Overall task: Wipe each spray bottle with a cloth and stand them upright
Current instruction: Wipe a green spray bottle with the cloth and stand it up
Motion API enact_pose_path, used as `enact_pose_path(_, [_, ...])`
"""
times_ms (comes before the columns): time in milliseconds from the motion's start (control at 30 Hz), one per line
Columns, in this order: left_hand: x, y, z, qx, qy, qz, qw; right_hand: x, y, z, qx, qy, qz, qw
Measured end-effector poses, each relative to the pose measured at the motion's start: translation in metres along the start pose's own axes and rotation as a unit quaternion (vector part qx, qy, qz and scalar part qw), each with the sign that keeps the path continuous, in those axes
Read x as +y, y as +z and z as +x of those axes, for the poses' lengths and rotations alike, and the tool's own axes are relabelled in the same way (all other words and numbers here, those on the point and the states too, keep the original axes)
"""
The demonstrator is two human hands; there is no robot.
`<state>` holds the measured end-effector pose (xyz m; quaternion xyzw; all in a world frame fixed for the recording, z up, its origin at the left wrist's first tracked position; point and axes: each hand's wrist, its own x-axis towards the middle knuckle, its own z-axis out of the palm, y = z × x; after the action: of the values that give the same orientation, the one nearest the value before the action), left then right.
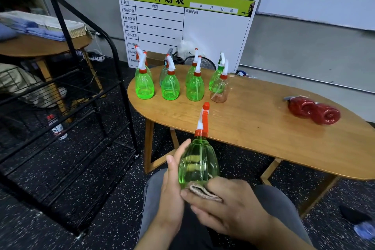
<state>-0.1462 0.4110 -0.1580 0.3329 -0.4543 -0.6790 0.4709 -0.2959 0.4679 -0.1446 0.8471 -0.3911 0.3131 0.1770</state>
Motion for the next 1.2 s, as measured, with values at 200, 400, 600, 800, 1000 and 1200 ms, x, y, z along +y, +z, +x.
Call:
enact_pose_path(200, [0.007,0.004,-0.007,-0.025,0.041,0.031,0.998,0.009,-0.002,-0.001,0.111,0.229,0.147,0.956])
enact_pose_path(400, [0.008,0.003,-0.009,-0.046,0.034,0.015,0.998,0.012,-0.006,0.002,0.198,0.409,0.251,0.855])
enact_pose_path(600, [0.008,0.006,-0.010,-0.071,-0.005,-0.006,0.997,0.026,-0.014,0.015,0.187,0.411,0.249,0.857])
enact_pose_path(800, [0.003,0.008,-0.010,-0.066,-0.008,0.008,0.998,0.031,-0.007,0.020,0.150,0.350,0.204,0.902])
enact_pose_path(1000, [0.003,0.006,-0.009,-0.043,-0.006,-0.016,0.999,0.012,-0.002,0.001,0.062,0.138,0.070,0.986])
enact_pose_path(1200, [0.006,0.007,-0.008,-0.042,-0.009,-0.042,0.998,0.007,-0.008,0.001,0.005,0.001,0.006,1.000])
